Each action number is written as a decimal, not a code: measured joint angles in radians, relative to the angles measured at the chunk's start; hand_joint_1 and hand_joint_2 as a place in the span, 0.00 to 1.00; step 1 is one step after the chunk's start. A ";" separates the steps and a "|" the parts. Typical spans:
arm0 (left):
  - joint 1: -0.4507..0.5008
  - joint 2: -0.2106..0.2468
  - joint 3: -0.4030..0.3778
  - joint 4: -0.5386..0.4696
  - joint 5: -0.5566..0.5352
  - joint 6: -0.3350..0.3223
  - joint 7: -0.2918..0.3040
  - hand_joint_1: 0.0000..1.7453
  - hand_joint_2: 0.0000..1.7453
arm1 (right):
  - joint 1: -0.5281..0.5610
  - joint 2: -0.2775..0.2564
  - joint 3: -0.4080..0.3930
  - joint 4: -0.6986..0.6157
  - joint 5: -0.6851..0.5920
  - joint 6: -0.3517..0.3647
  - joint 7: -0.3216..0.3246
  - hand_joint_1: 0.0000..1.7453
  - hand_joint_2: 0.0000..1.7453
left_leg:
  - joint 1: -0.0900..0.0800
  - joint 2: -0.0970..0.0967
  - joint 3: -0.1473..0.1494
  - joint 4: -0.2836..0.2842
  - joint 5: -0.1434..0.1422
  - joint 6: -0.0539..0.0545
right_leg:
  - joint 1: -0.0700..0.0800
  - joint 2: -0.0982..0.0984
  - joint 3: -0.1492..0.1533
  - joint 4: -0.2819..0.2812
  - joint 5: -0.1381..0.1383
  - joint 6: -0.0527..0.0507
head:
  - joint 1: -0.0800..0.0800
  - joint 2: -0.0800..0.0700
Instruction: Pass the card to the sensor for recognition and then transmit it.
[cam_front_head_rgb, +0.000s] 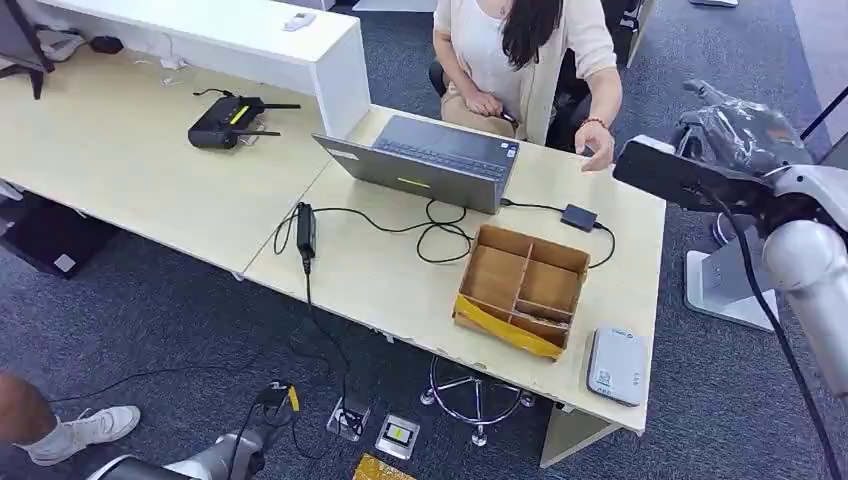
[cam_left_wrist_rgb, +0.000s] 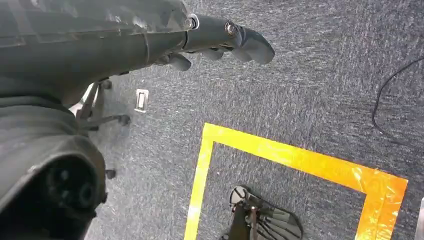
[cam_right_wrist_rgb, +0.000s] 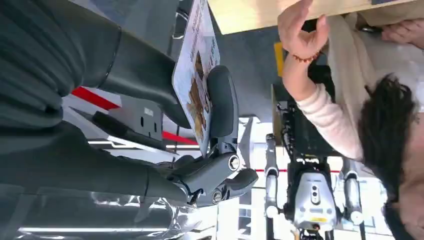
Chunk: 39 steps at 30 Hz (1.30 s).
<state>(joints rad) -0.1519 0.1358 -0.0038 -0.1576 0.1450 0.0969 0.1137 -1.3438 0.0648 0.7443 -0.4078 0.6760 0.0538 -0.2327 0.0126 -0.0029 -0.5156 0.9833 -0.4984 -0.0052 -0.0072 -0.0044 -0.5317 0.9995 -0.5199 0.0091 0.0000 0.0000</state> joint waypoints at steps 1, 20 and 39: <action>-0.001 0.000 -0.002 0.000 0.000 0.000 0.001 0.00 0.00 | 0.000 0.003 0.002 0.006 0.000 0.000 0.006 1.00 1.00 | 0.000 0.000 0.000 0.000 0.000 0.000 | 0.000 0.000 0.000 0.000 0.000 0.000 | 0.000 0.000; -0.008 0.000 -0.024 0.000 -0.003 0.000 0.004 0.00 0.00 | 0.007 0.011 0.037 0.073 0.022 0.003 0.054 1.00 1.00 | 0.000 0.000 0.000 0.000 0.000 0.000 | 0.000 0.001 -0.001 0.000 0.000 0.000 | 0.000 0.000; -0.009 0.000 -0.030 0.000 -0.005 -0.001 0.005 0.00 0.00 | 0.035 0.008 0.042 0.110 0.040 0.000 0.061 0.00 0.00 | 0.000 0.000 0.000 0.000 0.000 0.000 | 0.000 0.001 -0.001 0.000 0.000 0.000 | 0.000 0.000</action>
<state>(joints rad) -0.1606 0.1354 -0.0336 -0.1572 0.1400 0.0957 0.1183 -1.3086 0.0725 0.7866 -0.2975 0.7160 0.0538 -0.1717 0.0126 -0.0027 -0.5158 0.9838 -0.4985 -0.0052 -0.0071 -0.0037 -0.5326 0.9994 -0.5199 0.0091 0.0000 0.0000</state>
